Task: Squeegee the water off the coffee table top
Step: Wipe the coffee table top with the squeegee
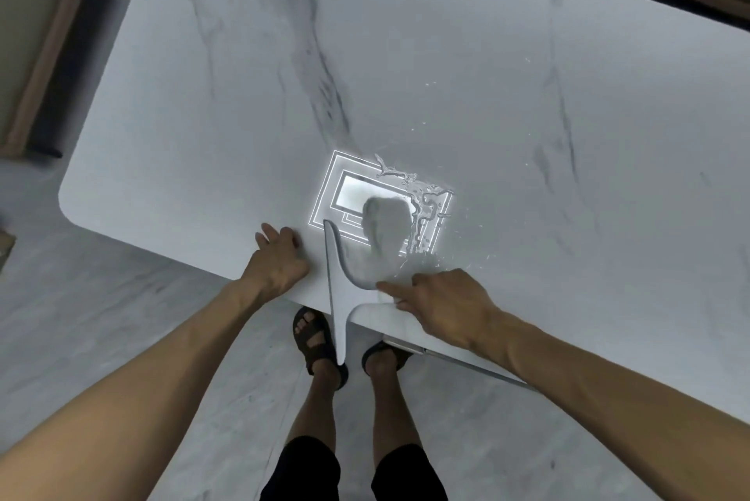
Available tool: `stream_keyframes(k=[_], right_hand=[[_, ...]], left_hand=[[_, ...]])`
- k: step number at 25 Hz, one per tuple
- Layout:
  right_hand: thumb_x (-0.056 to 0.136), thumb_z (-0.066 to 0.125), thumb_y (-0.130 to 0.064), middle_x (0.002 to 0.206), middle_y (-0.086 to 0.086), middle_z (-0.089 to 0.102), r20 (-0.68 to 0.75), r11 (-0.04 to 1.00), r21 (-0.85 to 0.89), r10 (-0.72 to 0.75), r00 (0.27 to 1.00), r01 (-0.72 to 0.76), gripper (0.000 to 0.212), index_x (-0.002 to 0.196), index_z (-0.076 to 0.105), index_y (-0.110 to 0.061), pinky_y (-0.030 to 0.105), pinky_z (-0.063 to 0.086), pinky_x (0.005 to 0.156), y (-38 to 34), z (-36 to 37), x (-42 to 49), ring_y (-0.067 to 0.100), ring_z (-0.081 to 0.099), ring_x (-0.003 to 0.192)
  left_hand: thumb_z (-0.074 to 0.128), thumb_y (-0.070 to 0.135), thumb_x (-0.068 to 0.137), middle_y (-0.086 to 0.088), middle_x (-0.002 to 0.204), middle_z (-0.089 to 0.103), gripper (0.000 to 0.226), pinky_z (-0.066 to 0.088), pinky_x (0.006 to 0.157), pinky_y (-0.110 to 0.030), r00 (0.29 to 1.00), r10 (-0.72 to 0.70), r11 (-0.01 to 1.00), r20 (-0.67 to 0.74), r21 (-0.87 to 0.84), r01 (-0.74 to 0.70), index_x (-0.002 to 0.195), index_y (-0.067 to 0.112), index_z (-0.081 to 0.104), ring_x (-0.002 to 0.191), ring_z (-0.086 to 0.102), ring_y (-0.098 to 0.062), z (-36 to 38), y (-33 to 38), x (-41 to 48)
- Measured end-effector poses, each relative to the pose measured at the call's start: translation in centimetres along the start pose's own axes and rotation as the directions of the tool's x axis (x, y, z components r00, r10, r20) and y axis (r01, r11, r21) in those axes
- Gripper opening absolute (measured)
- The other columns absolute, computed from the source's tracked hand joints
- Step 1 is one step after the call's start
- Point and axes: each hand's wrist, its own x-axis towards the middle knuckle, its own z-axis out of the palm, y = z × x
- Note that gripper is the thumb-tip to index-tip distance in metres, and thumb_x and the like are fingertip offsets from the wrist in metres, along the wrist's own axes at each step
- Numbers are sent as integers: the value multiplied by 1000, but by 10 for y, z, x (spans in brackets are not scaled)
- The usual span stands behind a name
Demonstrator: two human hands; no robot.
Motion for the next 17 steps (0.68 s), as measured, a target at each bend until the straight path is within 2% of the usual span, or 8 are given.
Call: stream_keyframes(k=[3,7,9,10,12,13,15,17], right_hand=[[100,29,-45,103,0,63,-7,997,31,76,997,-76,42,142,26,-51,30,36,63,34,-5,-26,29,63,90],[99,25,-49,96,-9,62,-39,974,-3,228,973,-228,41,140,28,-56,31,43,62,87,-24,-84,22,64,82],[98,22,-51,92,-11,61,-47,959,-34,280,959,-282,43,140,28,-57,30,41,59,100,-35,-103,20,63,78],[97,20,-52,90,-12,60,-46,959,-43,280,959,-281,43,140,27,-57,30,40,59,101,-39,-107,19,63,77],[98,20,-53,91,-12,60,-37,971,-30,235,971,-236,44,141,26,-56,30,42,61,88,-48,-100,19,63,78],[98,22,-53,95,-12,61,-28,982,-17,188,982,-188,44,142,25,-55,30,42,63,75,-52,-88,20,63,82],[100,26,-50,104,-6,62,10,999,-22,48,999,-48,44,143,26,-51,31,40,65,40,-57,-48,24,63,90],[102,32,-40,107,0,62,68,993,-58,-104,992,108,45,146,27,-45,31,36,63,-5,-56,7,29,62,89]], left_hand=[[48,8,78,-25,158,0,44,35,99,-44,1000,-13,1000,-7,-17,13,121,9,39,147,5,-42,0,0,-1],[52,9,78,-24,154,11,43,42,93,-46,1000,4,999,-30,-43,-6,120,9,42,139,20,-44,2,0,-6],[52,5,77,-20,141,29,35,46,80,-41,991,35,996,-126,-79,-45,112,8,46,128,36,-40,4,2,-12],[51,3,77,-17,127,39,27,44,69,-35,978,43,990,-202,-123,-69,104,9,48,113,46,-35,7,1,-15],[47,-1,80,-8,103,50,19,35,57,-27,946,-21,963,-323,-262,-68,92,13,46,81,53,-23,8,-1,-24],[46,-2,80,-5,97,52,19,35,56,-26,933,-76,943,-352,-329,-47,91,14,46,76,52,-20,7,-4,-28],[46,-4,78,0,97,52,25,40,60,-30,905,-155,916,-397,-400,-19,95,13,49,80,53,-22,0,-13,-33],[45,-2,78,0,98,53,27,44,66,-33,865,-242,898,-439,-438,28,99,12,54,83,53,-22,-10,-28,-34]])
